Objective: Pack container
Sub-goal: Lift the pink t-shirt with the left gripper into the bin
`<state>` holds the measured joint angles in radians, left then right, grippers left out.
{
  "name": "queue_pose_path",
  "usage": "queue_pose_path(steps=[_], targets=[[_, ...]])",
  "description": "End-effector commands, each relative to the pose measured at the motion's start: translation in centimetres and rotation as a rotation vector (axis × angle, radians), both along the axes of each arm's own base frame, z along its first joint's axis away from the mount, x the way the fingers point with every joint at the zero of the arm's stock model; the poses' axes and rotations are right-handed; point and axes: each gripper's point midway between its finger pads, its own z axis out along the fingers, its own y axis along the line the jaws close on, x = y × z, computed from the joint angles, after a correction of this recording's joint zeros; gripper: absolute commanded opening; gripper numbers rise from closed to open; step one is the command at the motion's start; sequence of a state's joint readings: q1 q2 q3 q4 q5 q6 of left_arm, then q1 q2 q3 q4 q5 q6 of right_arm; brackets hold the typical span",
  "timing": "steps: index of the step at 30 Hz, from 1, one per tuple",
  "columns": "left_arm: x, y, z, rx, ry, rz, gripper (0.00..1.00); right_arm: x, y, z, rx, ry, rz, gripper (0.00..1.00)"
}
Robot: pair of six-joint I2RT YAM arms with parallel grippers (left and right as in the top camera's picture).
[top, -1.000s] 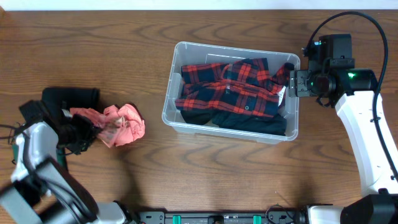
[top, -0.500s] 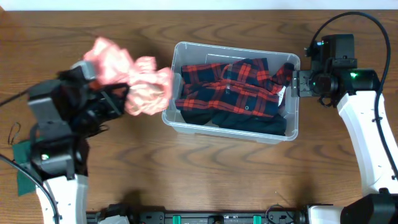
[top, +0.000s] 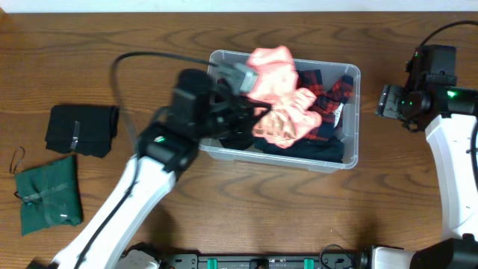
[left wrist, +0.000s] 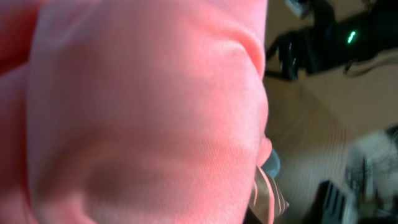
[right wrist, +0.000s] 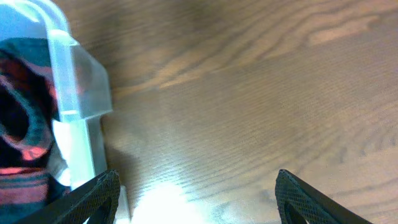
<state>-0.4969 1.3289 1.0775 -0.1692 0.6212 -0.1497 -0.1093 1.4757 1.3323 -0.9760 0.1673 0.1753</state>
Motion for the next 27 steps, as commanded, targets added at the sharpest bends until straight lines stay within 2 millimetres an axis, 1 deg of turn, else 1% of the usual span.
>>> queue_pose_path(steps=[1,5,8,12,15,16,17,18,19,21,23,27], targets=[[0.3,-3.4,-1.6,0.038,-0.096,-0.108,0.06,-0.5,-0.7,0.7,-0.008,-0.018,-0.045,0.78],[0.4,-6.9,-3.7,0.023,-0.115,-0.175,0.06,-0.5,-0.7,0.7,-0.008,-0.019,-0.045,0.78],[-0.5,-9.1,-4.7,0.016,-0.121,-0.224,0.06,-0.5,-0.7,0.7,-0.008,-0.019,-0.046,0.78],[-1.9,-10.6,-4.8,0.009,-0.129,-0.268,0.06,-0.5,-0.7,0.7,-0.009,-0.019,-0.043,0.78],[-2.2,-11.0,-4.6,0.005,-0.141,-0.275,0.06,-0.5,-0.7,0.7,-0.010,-0.018,-0.044,0.79],[-1.9,-11.0,-4.8,0.014,-0.142,-0.259,0.17,-0.5,-0.7,0.7,-0.009,-0.018,-0.044,0.79],[-1.6,-10.9,-5.0,0.024,-0.144,-0.241,0.45,-0.5,-0.7,0.7,-0.009,-0.018,-0.044,0.79],[-1.1,-10.7,-5.3,0.038,-0.147,-0.217,0.83,-0.5,-0.7,0.7,-0.009,-0.018,-0.044,0.79],[-0.5,-10.4,-5.5,0.057,-0.153,-0.181,0.98,-0.5,-0.7,0.7,-0.009,-0.018,-0.044,0.79],[0.9,-9.6,-5.7,0.083,-0.165,-0.108,0.98,-0.6,-0.7,0.7,-0.009,-0.014,-0.043,0.79],[2.4,-8.5,-5.3,0.088,-0.170,-0.042,0.98,-0.7,-0.7,0.6,-0.009,-0.010,-0.043,0.79],[4.8,-6.4,-3.4,0.037,-0.136,0.060,0.98,-0.7,-0.7,0.6,-0.008,-0.007,-0.044,0.79]])
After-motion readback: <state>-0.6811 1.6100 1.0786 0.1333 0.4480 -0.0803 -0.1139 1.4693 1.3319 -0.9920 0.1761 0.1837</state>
